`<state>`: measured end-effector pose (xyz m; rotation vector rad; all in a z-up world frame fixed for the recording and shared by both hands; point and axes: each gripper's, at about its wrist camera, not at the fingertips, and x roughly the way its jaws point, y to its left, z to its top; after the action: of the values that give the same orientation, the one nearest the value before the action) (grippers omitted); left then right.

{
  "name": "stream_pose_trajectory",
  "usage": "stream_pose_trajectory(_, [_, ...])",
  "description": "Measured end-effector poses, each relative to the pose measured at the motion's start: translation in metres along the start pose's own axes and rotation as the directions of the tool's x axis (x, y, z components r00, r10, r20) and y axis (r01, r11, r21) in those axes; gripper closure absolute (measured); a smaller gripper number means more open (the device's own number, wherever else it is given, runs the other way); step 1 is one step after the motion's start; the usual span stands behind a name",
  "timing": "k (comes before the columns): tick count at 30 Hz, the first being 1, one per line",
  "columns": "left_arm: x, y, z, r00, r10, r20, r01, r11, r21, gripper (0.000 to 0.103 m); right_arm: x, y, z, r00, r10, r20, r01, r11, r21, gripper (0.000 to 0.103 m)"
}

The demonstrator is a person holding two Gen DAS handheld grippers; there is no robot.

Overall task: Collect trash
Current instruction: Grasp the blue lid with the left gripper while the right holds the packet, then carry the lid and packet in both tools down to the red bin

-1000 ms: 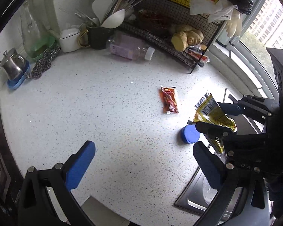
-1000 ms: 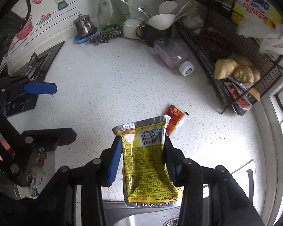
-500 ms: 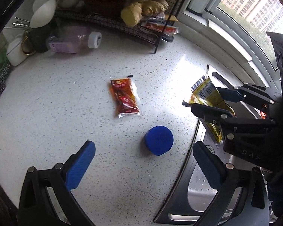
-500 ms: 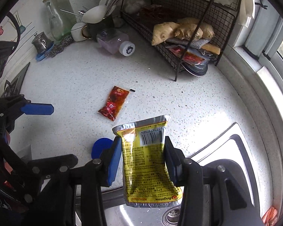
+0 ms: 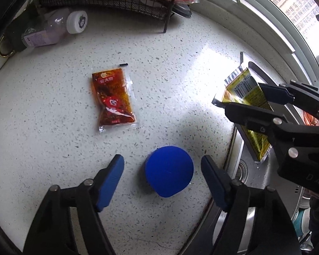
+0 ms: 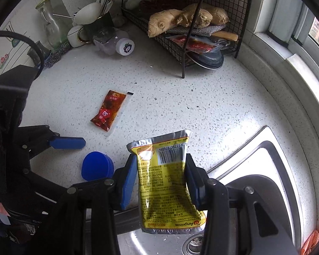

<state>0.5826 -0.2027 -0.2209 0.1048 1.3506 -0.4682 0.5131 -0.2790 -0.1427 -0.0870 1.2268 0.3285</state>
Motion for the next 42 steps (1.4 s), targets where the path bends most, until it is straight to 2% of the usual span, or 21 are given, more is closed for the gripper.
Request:
stream_pose_trajectory(3, [0.0,-0.004,-0.002,0.999,0.038,0.03,-0.038,0.999,0.011,0.049,-0.002,-0.002,-0.001,1.0,0.003,0.003,-0.003,1.0,0.002,0.062])
stream_pose_trajectory(4, [0.0,-0.004,-0.003,0.998,0.051,0.038,-0.051,0.999,0.01,0.057,-0.003,-0.002,-0.002,1.0,0.006,0.005,-0.006,1.0,0.001,0.062])
stream_pose_trajectory(5, [0.0,-0.004,-0.003,0.997,0.065,0.043,-0.065,0.998,0.011,0.06,-0.004,-0.002,-0.002,1.0,0.006,0.007,-0.006,1.0,0.001,0.062])
stream_pose_trajectory(13, [-0.022,0.01,-0.023,0.996,0.07,0.054,-0.069,0.998,-0.015,0.06,-0.009,0.009,0.005,1.0,0.005,0.016,-0.004,1.0,-0.026,0.062])
stream_pose_trajectory(27, [-0.117,0.049,-0.08,0.978,0.091,0.189,-0.075,0.993,-0.089,0.06,-0.062,0.064,-0.004,0.998,-0.02,0.059,0.026,0.993,-0.115,0.062])
stream_pose_trajectory(31, [-0.127,0.046,-0.089,0.971,0.104,0.214,-0.083,0.991,-0.102,0.06,-0.08,0.088,-0.013,0.997,-0.023,0.074,0.034,0.99,-0.14,0.062])
stream_pose_trajectory(42, [-0.18,0.065,-0.173,0.949,0.133,0.285,-0.101,0.987,-0.127,0.06,-0.124,0.16,-0.05,0.99,-0.041,0.135,0.067,0.979,-0.191,0.062])
